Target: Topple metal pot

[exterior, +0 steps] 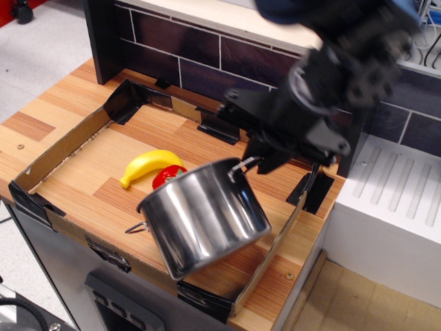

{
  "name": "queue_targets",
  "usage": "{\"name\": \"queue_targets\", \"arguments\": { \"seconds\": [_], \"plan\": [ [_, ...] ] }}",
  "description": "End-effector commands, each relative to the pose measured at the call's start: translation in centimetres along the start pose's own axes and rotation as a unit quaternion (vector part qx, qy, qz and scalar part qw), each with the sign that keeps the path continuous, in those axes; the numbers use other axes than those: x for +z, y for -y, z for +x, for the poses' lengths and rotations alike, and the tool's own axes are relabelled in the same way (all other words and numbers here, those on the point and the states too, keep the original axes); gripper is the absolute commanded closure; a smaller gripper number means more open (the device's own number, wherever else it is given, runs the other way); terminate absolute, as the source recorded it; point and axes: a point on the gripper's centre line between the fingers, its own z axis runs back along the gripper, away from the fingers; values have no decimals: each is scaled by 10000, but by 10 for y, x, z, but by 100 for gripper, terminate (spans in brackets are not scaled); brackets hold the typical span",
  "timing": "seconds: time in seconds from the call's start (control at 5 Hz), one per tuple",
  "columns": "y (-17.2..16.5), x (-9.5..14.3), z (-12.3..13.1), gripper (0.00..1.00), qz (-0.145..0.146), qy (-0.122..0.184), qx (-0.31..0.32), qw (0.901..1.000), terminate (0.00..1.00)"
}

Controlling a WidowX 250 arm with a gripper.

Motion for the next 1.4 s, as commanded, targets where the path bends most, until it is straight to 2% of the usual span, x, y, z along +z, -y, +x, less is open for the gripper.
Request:
{"name": "queue_targets", "arguments": {
  "seconds": [0.0,0.4,0.6,0.8,1.0,1.2],
  "plan": [
    [-6,1,4,100,-731,-332,1090,9908,0],
    [-11,-14,7,100,-634,-208,1251,9899,0],
    [-9,-8,6,0,-549,-216,1179,9913,0],
    [-9,-2,7,0,-503,96,1033,9933,0],
    [-10,13,10,0,-898,223,1089,9897,0],
    [-10,38,18,0,-1472,129,1331,9800,0]
  ]
}}
